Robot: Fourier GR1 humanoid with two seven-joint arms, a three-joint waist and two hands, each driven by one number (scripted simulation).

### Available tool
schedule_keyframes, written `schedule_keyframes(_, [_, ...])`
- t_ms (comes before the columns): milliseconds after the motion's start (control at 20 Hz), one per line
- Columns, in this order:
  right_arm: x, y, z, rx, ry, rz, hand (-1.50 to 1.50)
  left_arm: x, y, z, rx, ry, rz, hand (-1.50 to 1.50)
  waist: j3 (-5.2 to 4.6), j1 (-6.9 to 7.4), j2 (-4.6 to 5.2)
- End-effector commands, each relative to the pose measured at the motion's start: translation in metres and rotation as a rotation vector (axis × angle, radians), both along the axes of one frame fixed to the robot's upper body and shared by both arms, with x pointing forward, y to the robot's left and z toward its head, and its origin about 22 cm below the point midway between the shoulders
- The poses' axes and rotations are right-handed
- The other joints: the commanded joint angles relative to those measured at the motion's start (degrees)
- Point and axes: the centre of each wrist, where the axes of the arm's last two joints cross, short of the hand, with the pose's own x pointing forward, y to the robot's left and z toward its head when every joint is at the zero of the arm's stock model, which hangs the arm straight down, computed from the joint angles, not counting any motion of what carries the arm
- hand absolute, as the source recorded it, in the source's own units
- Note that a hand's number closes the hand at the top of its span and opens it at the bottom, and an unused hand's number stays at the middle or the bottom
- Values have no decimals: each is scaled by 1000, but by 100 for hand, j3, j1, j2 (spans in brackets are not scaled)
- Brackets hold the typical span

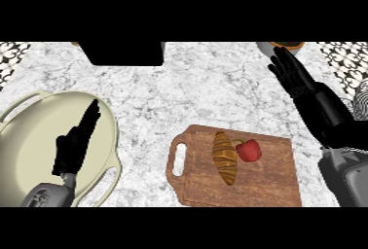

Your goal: Pick the croissant from the cutting board and place it in the tiered basket

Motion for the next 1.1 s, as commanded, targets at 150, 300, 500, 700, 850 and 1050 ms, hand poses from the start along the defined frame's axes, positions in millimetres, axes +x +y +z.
schedule_keyframes(150, [-12, -30, 8, -59, -151, -408, 150, -32, 6, -31, -26, 80, 132, 0, 261, 72, 57])
schedule_keyframes(300, [-26, -110, -30, -284, 33, -862, 150, -37, 14, -36, -63, 127, 205, 0, 186, -492, 117])
schedule_keyframes(500, [-52, -81, -74, 189, 27, -1202, -150, -53, 3, -45, -108, 159, 216, 0, 290, -241, 23])
schedule_keyframes(700, [-107, -37, -74, 224, -83, -1144, -150, -52, -7, -44, -103, 160, 194, 0, 267, -13, 58])
schedule_keyframes(850, [-127, -16, -66, 120, 1, -1065, -150, -51, -25, -44, -91, 148, 174, 0, 261, 61, 75])
schedule_keyframes(1050, [-144, -16, -75, -121, 268, -907, -150, -53, -19, -46, -78, 143, 180, 0, 236, 98, 99])
